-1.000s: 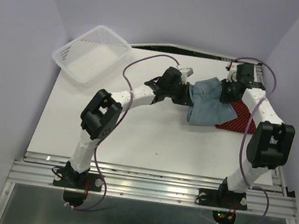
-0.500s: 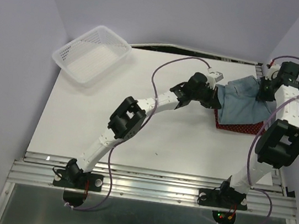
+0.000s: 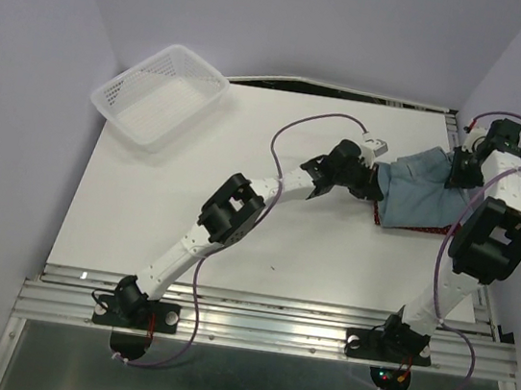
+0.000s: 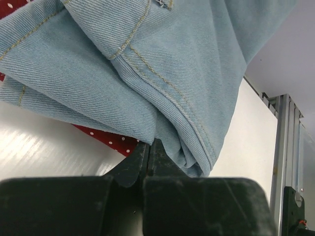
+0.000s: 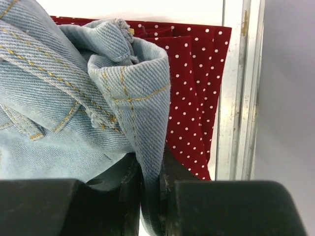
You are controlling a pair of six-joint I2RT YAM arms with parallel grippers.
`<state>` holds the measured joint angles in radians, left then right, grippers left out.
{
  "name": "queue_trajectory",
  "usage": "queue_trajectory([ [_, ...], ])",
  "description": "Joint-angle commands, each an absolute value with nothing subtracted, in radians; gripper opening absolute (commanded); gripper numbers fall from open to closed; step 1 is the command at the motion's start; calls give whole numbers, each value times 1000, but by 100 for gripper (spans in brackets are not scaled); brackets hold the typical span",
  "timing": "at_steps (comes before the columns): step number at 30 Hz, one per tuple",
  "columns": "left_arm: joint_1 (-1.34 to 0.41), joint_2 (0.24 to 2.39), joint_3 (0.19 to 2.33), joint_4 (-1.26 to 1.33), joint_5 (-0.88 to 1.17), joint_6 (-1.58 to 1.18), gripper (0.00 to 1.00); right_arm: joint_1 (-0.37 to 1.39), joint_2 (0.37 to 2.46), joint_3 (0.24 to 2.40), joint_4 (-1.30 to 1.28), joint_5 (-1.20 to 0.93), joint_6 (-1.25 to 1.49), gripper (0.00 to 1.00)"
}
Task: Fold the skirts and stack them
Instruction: Neatly place the folded skirt to the corner
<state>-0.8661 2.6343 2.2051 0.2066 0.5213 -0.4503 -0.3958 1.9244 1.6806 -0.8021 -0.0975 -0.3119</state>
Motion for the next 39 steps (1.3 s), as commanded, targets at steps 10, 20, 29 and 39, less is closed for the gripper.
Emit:
queue_trajectory([
  [10,-822,2510,2203,235,552,-446,0,-463,1985,1726,-684,-60,-324,1],
  [20,-811,2563,2230,235,551,-442,2,-483,2062,1700,-646,-46,-339,3],
  [29,-810,2576,2229,226,534,-436,47,-492,2086,1700,-641,-3,-318,71],
  [39,-755,2168,1942,72,402,-207,94,-492,2005,1922,-800,-165,-293,100],
])
